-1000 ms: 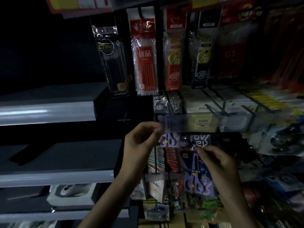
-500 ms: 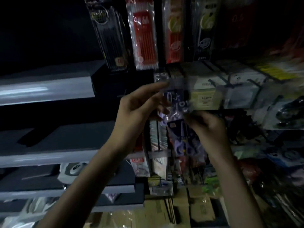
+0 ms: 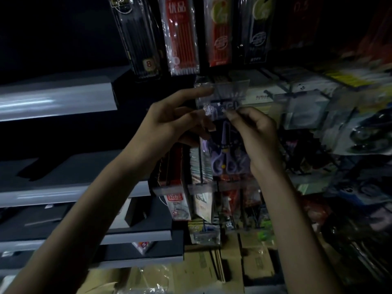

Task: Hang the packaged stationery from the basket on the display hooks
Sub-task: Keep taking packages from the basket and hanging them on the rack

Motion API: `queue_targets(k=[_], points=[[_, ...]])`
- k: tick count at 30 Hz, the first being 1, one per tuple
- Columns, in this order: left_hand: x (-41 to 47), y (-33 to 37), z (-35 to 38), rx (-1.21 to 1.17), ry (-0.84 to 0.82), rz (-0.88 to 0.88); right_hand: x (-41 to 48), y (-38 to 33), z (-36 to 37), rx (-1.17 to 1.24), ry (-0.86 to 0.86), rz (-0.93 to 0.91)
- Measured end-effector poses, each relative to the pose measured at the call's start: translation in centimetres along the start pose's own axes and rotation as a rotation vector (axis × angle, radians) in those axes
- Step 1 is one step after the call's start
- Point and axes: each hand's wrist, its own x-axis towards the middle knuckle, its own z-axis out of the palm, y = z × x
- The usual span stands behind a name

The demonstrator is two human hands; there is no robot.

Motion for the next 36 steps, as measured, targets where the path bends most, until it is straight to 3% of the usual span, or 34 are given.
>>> queue_targets(k=[22, 28, 36], points=[[-0.7, -1.4, 1.3, -0.13, 0.088, 0.06, 1.2, 2.0, 0.8, 0.012, 0.016, 0.021], [-1.0, -3.0, 2.4, -0.201, 0.165, 0.073, 1.4, 2.4, 0.9, 0.046, 0.046, 0.092], [-1.7, -7.0, 4.5, -0.035, 0.404, 0.075, 1.0, 2.1, 0.9, 0.113, 0.066, 0.174]])
